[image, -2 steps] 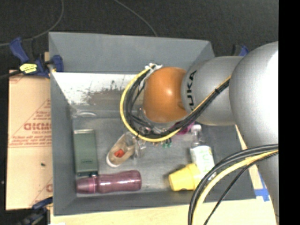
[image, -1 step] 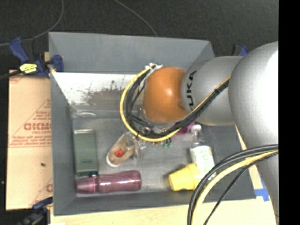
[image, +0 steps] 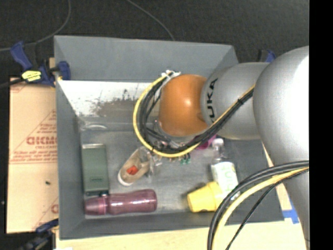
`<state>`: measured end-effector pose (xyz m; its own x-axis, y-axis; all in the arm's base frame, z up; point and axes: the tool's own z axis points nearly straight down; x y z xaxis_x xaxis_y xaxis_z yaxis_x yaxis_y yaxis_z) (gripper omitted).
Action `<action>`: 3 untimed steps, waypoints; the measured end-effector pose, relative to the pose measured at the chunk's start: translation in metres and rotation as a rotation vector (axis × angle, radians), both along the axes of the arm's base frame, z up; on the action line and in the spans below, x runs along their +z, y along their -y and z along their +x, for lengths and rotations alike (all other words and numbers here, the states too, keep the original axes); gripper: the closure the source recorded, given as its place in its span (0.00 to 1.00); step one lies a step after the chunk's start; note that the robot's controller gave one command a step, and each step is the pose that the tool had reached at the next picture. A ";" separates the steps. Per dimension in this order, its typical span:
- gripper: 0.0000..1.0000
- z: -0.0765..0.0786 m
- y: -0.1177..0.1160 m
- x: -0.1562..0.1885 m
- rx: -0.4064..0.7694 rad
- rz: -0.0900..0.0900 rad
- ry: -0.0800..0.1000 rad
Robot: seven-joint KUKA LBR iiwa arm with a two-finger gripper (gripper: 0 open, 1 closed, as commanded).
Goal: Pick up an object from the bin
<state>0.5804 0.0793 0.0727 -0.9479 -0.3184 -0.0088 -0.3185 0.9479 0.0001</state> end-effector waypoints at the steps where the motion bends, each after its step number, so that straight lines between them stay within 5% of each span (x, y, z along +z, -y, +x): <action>1: 1.00 0.000 0.000 0.000 -0.002 0.000 0.000; 3: 1.00 0.000 0.000 0.000 -0.004 0.000 -0.001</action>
Offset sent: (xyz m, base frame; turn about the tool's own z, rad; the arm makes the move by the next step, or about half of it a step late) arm 0.0000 0.0000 0.0000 0.0000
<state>0.5804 0.0793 0.0727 -0.9492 -0.3146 -0.0084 -0.3146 0.9492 0.0004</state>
